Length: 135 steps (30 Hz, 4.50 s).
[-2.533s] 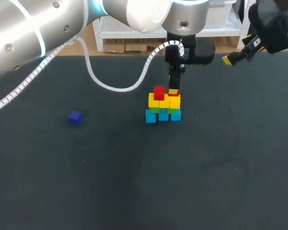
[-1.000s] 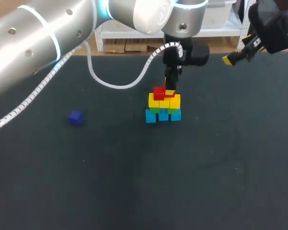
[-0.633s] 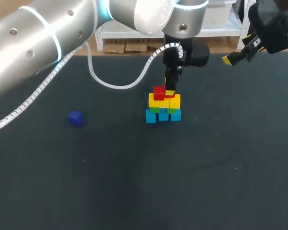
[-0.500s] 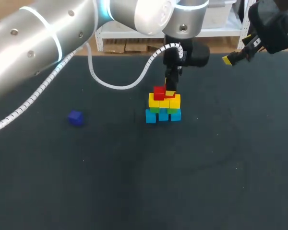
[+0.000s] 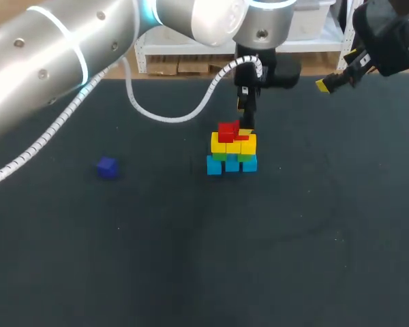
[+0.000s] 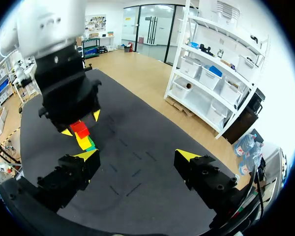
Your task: Place the blue cubes, place green cubes on the blue cubes, place the yellow cubes on the green cubes, then place the red cubes on the yellow cubes, and place purple cube on the red cubes.
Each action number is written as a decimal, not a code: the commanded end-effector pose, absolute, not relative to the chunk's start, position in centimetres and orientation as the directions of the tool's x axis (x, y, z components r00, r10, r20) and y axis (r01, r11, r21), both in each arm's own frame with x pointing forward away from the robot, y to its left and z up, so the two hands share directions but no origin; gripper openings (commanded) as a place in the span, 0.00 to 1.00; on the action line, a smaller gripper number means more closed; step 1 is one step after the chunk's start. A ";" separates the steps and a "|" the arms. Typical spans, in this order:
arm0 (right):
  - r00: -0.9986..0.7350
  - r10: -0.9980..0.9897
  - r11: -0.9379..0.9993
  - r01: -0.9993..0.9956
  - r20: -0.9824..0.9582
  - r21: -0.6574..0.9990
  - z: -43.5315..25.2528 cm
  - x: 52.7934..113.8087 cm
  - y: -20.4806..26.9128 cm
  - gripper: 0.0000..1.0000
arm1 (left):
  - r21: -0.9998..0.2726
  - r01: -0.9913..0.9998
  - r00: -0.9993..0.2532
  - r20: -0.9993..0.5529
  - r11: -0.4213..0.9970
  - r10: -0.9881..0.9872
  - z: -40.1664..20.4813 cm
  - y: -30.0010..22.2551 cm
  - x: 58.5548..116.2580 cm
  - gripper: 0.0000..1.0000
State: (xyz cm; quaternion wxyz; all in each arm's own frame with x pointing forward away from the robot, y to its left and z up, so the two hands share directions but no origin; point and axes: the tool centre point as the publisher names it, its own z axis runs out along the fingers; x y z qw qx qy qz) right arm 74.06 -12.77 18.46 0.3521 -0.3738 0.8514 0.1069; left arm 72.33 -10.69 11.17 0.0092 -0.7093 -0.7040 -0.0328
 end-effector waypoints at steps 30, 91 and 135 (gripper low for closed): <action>-0.473 -0.561 0.699 -0.710 -0.679 -0.083 18.5 74.0 -12.8 1.00 | 0.153 0.793 -0.583 -0.095 0.590 0.807 11.7 10.7 59.0 1.00; -0.473 -0.561 0.699 -0.710 -0.679 -0.083 18.5 74.0 -12.8 1.00 | -0.007 0.385 -0.923 -0.012 0.923 0.385 2.0 15.6 65.8 1.00; -0.473 -0.561 0.699 -0.710 -0.679 -0.083 18.5 74.0 -12.8 1.00 | 0.000 0.325 -0.945 0.046 0.946 0.324 0.3 16.4 66.7 0.27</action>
